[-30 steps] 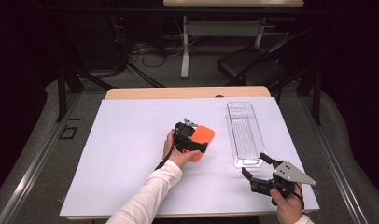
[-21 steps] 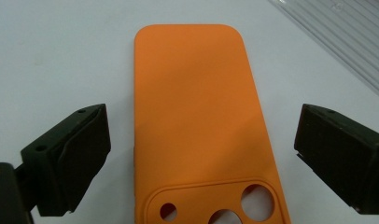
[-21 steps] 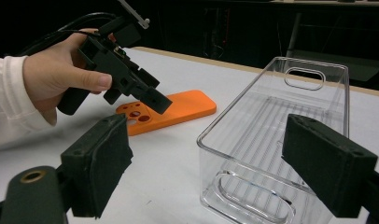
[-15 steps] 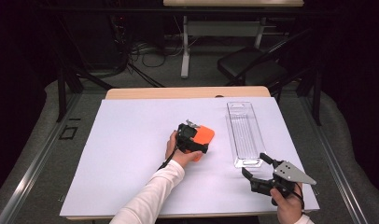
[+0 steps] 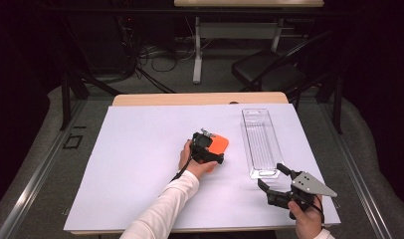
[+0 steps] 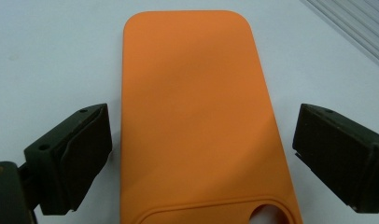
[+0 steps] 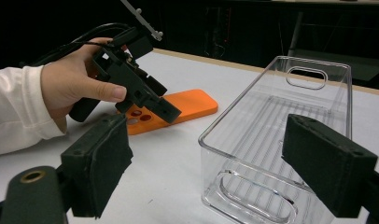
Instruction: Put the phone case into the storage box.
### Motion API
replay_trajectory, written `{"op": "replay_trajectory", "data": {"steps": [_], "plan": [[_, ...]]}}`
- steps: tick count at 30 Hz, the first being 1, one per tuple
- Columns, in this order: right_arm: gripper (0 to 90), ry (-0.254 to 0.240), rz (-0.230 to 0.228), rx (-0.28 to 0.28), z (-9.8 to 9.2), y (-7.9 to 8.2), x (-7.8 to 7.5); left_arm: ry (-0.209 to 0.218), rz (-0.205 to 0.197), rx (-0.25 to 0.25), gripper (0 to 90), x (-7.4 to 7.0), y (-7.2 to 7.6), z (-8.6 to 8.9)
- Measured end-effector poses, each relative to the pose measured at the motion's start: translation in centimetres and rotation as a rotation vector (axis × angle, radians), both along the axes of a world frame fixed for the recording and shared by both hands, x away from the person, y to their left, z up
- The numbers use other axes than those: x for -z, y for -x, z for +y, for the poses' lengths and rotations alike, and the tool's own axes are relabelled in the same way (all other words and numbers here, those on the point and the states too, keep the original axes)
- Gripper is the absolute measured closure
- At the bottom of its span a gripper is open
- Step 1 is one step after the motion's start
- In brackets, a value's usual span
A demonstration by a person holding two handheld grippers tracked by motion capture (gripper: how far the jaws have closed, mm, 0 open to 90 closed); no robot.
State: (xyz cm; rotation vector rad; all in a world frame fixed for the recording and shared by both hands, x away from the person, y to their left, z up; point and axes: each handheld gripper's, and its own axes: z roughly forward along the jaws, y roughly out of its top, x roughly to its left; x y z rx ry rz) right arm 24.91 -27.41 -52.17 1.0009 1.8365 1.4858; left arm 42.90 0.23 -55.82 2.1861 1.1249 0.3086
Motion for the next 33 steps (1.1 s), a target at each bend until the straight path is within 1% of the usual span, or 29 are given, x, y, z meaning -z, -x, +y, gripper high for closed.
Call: {"op": "replay_trajectory", "data": {"steps": [7,9,12,13,16,24,30,33], "plan": [[14.4,0.006,0.000,-0.002,0.00,-0.03,0.02,-0.011,0.001,-0.010,4.8,0.28,-0.18,-0.22],[14.4,0.005,0.002,-0.002,0.01,-0.05,0.03,-0.022,-0.005,-0.006,4.8,0.29,-0.20,-0.29],[14.4,0.004,0.002,-0.003,0.01,-0.05,0.04,-0.022,-0.005,-0.010,4.8,0.31,-0.21,-0.38],[14.4,0.004,0.001,-0.002,0.00,-0.06,0.05,-0.029,-0.004,-0.007,4.8,0.29,-0.20,-0.41],[14.4,0.004,0.001,-0.004,0.00,-0.06,0.05,-0.054,-0.022,-0.010,6.2,0.35,-0.03,-0.61],[14.4,0.000,0.010,-0.003,-0.03,-0.14,0.14,-0.053,-0.024,-0.015,8.4,0.31,0.04,-0.65],[14.4,-0.006,0.015,-0.002,-0.02,-0.14,0.15,-0.052,-0.028,-0.014,13.9,0.19,0.21,-0.74],[14.4,-0.002,0.011,-0.004,-0.01,-0.14,0.14,-0.055,-0.028,-0.013,14.3,0.18,0.21,-0.72]]}}
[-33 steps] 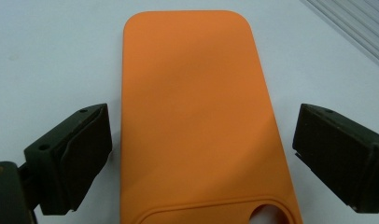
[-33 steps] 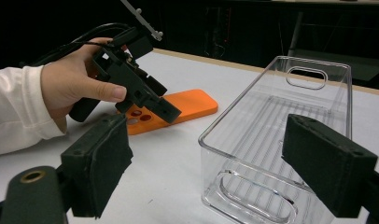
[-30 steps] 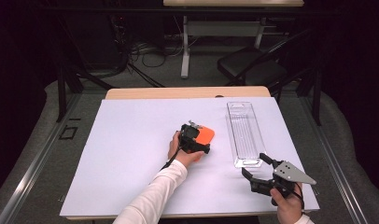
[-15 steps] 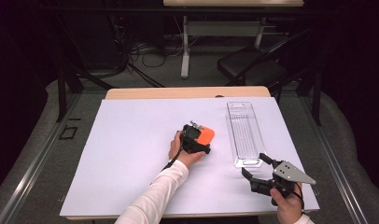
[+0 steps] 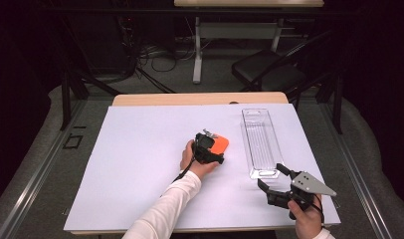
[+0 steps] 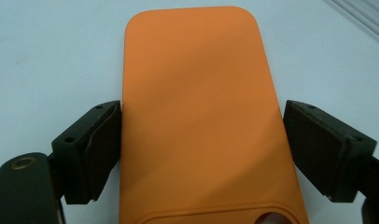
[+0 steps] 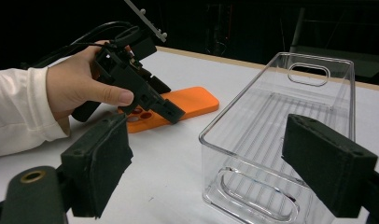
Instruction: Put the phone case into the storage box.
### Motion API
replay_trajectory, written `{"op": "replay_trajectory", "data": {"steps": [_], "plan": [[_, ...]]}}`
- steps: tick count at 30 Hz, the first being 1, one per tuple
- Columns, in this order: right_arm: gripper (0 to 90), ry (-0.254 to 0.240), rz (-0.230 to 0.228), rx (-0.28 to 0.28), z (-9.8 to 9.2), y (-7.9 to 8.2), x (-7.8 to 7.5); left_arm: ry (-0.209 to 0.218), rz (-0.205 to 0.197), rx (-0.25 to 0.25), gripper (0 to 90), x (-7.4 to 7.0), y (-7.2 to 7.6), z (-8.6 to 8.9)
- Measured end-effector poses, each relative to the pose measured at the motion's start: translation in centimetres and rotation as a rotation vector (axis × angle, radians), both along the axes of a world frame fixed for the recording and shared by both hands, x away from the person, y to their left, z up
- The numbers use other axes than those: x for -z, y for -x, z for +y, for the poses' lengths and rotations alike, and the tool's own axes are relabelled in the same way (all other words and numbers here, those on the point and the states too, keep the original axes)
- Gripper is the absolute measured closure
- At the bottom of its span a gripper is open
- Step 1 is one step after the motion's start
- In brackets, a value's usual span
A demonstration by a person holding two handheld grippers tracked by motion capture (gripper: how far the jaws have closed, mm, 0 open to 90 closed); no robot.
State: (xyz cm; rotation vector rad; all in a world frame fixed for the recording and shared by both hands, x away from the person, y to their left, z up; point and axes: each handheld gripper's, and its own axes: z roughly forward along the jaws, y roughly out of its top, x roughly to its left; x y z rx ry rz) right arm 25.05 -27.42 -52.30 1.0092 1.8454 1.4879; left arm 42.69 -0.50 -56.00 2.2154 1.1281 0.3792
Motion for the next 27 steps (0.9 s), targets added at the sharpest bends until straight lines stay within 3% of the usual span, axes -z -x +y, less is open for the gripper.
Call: {"op": "replay_trajectory", "data": {"steps": [19,27], "plan": [[14.4,-0.004,0.005,0.002,-0.04,0.00,0.01,0.003,0.006,0.004,15.1,-0.09,-0.05,0.05],[14.4,-0.004,0.005,0.002,-0.04,0.00,0.02,-0.018,0.006,0.018,15.2,-0.50,0.10,0.22]]}}
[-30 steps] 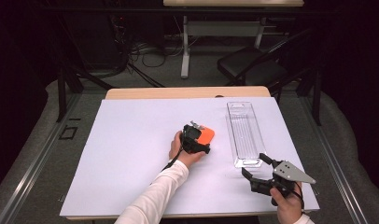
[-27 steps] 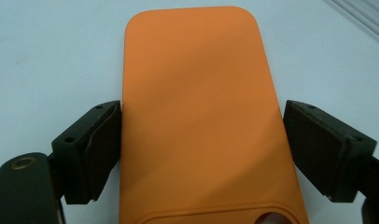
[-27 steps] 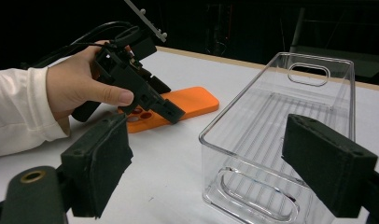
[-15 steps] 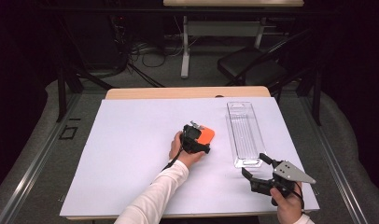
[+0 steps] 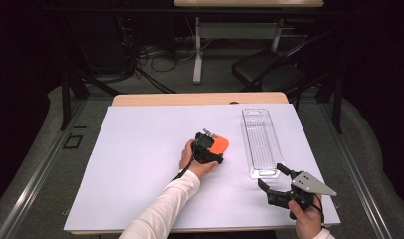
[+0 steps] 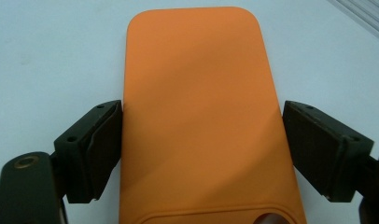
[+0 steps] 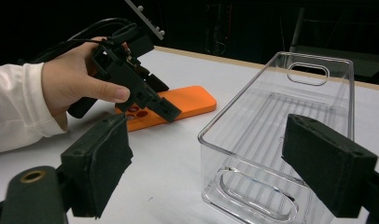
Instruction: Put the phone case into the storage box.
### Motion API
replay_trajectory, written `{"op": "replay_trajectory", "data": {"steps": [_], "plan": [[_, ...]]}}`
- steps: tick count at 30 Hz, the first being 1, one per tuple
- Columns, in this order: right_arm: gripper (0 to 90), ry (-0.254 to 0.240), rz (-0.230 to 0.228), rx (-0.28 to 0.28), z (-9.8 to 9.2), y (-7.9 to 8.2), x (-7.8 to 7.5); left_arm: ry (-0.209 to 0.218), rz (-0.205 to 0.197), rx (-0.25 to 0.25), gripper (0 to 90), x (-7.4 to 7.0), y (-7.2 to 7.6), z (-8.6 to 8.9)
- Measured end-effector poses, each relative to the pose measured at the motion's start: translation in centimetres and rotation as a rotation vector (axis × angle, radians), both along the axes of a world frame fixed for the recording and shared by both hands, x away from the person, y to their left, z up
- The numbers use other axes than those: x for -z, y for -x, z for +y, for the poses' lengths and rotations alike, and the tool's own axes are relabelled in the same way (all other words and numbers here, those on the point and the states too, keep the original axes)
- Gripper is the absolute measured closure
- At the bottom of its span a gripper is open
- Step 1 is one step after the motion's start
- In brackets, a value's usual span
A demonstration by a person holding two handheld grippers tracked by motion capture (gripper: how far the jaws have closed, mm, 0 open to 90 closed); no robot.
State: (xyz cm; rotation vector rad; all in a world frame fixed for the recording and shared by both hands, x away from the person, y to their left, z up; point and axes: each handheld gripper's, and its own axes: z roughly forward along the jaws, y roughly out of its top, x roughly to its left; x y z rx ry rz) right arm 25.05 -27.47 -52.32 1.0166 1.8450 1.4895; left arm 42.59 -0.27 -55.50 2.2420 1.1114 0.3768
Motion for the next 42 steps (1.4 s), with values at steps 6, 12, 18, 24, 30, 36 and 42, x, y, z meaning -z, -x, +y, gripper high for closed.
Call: {"op": "replay_trajectory", "data": {"steps": [6,12,18,24,30,36,42], "plan": [[14.4,0.001,0.001,-0.001,0.0,0.0,0.0,-0.002,-0.002,0.013,15.3,-0.7,0.3,0.3],[14.4,0.000,-0.002,-0.003,0.1,0.0,0.0,0.016,-0.002,0.037,15.3,-1.6,0.6,0.8],[14.4,0.008,-0.004,-0.009,0.2,0.0,0.0,0.039,0.009,0.050,15.3,-2.8,1.0,1.8],[14.4,0.014,0.001,-0.014,0.4,0.0,0.1,0.082,0.032,0.058,15.4,-4.2,1.6,3.5],[14.4,0.014,0.006,-0.012,0.5,-0.1,0.1,0.108,0.040,0.073,15.4,-5.5,2.0,4.7],[14.4,0.016,0.002,-0.016,0.5,-0.1,0.2,0.116,0.030,0.086,15.4,-6.7,2.7,5.9],[14.4,0.017,0.004,-0.017,0.6,-0.1,0.2,0.132,0.038,0.121,15.4,-7.7,3.8,6.8]]}}
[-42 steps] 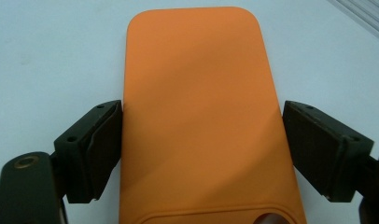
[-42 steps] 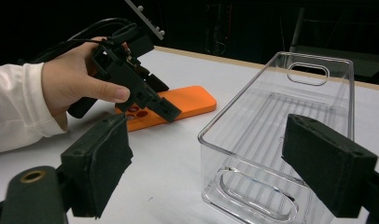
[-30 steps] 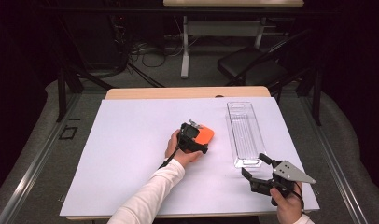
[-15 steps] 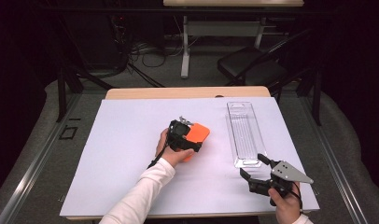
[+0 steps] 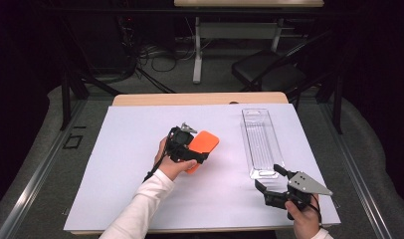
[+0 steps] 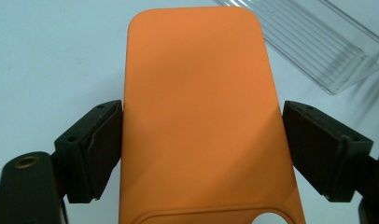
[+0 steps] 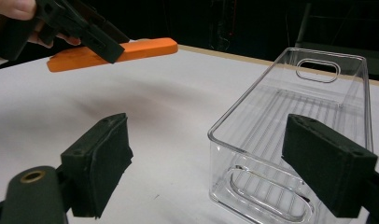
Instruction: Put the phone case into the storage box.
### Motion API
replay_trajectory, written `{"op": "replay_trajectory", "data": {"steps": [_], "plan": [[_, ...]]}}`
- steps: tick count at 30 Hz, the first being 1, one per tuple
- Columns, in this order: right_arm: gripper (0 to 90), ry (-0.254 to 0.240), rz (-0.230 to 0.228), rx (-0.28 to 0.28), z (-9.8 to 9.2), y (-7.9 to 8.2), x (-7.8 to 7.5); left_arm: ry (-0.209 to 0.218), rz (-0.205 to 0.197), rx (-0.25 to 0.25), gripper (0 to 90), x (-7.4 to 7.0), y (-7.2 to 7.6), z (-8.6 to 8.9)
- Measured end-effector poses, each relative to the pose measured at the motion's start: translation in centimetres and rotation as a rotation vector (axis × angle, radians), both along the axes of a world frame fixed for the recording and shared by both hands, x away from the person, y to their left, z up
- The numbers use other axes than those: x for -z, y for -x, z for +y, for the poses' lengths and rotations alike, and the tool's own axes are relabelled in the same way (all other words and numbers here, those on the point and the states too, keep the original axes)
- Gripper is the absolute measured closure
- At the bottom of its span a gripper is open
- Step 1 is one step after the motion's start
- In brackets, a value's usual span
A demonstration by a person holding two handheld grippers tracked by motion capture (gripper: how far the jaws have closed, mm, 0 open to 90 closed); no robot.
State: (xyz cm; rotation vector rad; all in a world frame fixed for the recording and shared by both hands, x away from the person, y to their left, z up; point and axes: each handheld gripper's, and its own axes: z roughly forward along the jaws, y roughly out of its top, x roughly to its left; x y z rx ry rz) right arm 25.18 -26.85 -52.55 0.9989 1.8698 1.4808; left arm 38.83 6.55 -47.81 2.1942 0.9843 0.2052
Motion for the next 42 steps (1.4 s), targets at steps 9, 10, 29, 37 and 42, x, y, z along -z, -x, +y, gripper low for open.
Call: {"op": "replay_trajectory", "data": {"steps": [9,10,29,37,42], "plan": [[14.4,0.013,0.004,-0.004,0.1,0.0,0.0,0.002,-0.008,0.062,15.4,-1.2,1.6,0.4],[14.4,0.014,0.005,-0.004,0.1,0.0,0.0,0.001,-0.002,0.071,15.4,-1.3,1.8,0.4],[14.4,0.030,-0.020,-0.005,0.3,0.1,-0.1,-0.049,-0.023,0.176,15.5,-2.4,4.3,0.4],[14.4,0.055,-0.029,0.006,0.7,0.1,-0.3,-0.063,-0.018,0.213,15.5,-2.4,4.8,0.7],[14.4,0.075,-0.034,0.004,1.0,0.1,-0.5,-0.065,-0.009,0.229,15.5,-2.4,4.9,0.8]]}}
